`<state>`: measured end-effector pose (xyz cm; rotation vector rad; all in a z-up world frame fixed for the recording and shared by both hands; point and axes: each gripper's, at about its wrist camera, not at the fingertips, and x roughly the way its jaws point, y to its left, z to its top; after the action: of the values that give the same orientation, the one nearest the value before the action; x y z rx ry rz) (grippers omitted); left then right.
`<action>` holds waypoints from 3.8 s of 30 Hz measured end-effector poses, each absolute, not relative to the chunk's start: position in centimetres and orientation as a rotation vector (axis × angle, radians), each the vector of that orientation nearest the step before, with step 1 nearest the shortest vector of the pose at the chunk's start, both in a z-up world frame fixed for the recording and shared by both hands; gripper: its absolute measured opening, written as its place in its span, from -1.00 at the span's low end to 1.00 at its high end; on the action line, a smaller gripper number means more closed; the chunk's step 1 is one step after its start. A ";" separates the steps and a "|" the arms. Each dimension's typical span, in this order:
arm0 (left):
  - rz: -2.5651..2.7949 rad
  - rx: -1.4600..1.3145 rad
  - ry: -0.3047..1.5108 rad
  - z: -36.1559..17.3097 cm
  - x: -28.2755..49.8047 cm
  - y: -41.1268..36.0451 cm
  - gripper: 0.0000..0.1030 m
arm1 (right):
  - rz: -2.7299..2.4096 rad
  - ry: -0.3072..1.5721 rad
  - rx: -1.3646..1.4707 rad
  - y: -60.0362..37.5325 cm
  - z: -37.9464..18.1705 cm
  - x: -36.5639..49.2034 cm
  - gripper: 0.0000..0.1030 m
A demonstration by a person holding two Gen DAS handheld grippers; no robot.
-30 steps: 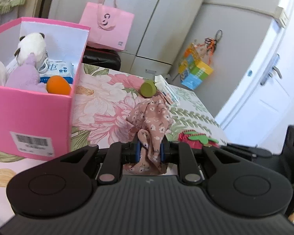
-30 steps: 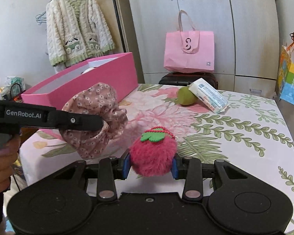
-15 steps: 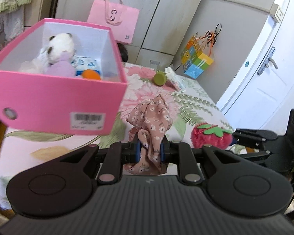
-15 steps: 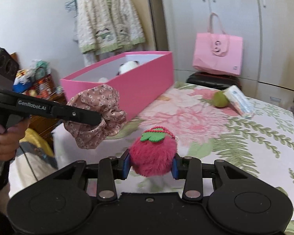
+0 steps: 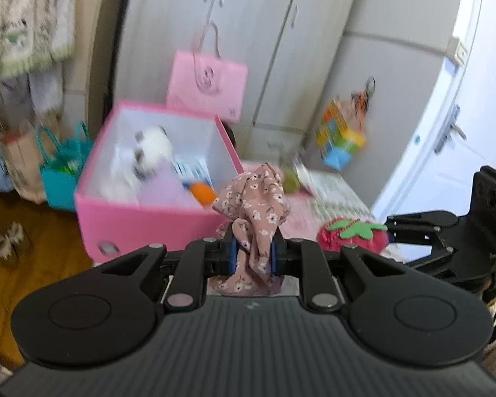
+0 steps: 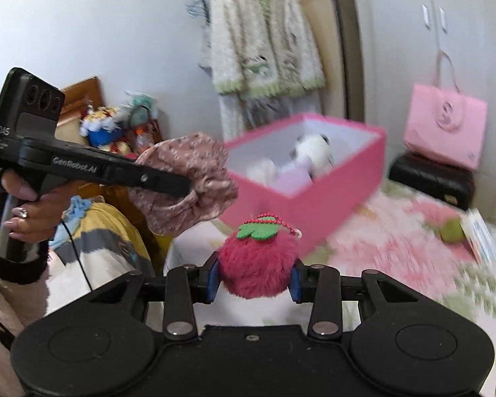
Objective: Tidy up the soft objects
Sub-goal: 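Lift the scrunchie and pompom with both grippers and carry them over the shoebox, then open both grippers to drop the scrunchie and pompom into the shoebox, then move both tools back toward the green sponge egg and white soap box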
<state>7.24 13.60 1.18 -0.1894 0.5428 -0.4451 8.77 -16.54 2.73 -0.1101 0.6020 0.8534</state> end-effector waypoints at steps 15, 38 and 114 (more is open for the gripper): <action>-0.365 -0.165 0.458 3.4 15.4 14.6 -0.67 | 0.924 0.545 -0.093 -10.1 5.1 19.2 -0.12; -0.132 -0.051 0.660 -1.8 28.2 13.8 -0.60 | 0.688 0.617 -0.467 -3.2 -0.8 29.3 -0.08; -0.581 0.121 0.609 -1.9 17.3 -6.9 0.78 | 0.411 0.499 -0.314 -33.0 -2.1 16.3 0.72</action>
<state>17.28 -6.87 -1.87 0.1213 0.6093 -0.5815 16.28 -33.04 -2.05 -0.3140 0.4994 0.4111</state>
